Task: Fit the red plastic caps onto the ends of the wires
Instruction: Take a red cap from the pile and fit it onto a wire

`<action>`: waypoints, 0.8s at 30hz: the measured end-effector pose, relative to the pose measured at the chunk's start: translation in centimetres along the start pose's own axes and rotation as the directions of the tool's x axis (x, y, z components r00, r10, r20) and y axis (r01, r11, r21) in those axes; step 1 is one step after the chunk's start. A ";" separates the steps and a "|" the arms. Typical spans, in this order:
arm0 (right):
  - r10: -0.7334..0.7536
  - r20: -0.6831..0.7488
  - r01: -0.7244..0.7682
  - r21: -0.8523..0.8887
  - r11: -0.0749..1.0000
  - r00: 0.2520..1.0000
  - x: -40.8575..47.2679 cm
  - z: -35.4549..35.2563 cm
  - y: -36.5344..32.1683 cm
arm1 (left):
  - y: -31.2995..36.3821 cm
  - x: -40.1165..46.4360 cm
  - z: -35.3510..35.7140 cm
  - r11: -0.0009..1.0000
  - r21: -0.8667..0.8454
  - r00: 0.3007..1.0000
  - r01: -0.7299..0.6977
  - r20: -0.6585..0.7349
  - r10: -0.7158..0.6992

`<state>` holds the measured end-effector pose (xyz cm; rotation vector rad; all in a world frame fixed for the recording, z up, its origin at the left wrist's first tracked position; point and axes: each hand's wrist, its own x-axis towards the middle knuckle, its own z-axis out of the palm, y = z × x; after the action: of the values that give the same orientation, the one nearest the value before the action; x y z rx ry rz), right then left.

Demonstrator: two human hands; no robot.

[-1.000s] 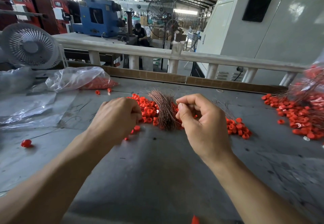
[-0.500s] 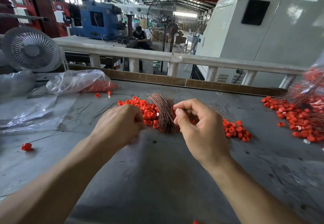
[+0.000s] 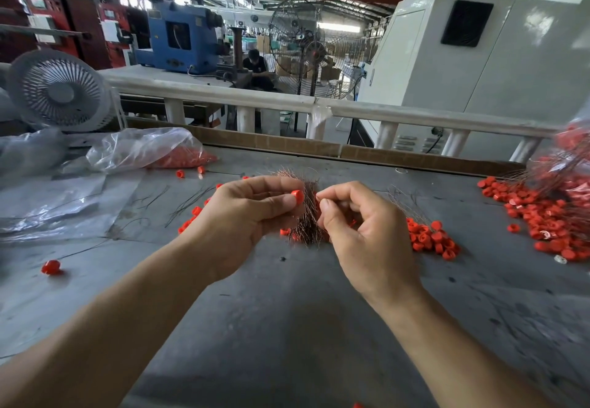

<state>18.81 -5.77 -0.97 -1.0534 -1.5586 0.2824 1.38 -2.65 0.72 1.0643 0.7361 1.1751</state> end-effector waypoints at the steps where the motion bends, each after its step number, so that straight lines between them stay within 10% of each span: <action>1: -0.001 0.002 0.001 -0.004 1.000 1.000 0.0 0.0 0.0 | 0.0 0.0 0.1 0.999 -0.032 1.000 0.006 0.004 -0.006; 24: -0.024 0.026 0.024 0.013 1.000 0.999 -0.1 -0.1 -0.6 | 0.1 -0.3 0.5 0.987 -0.158 0.997 0.027 0.078 -0.015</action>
<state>18.60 -6.21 -0.61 -1.0237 -1.5898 0.2902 1.71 -3.10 1.03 0.9605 0.5823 1.1489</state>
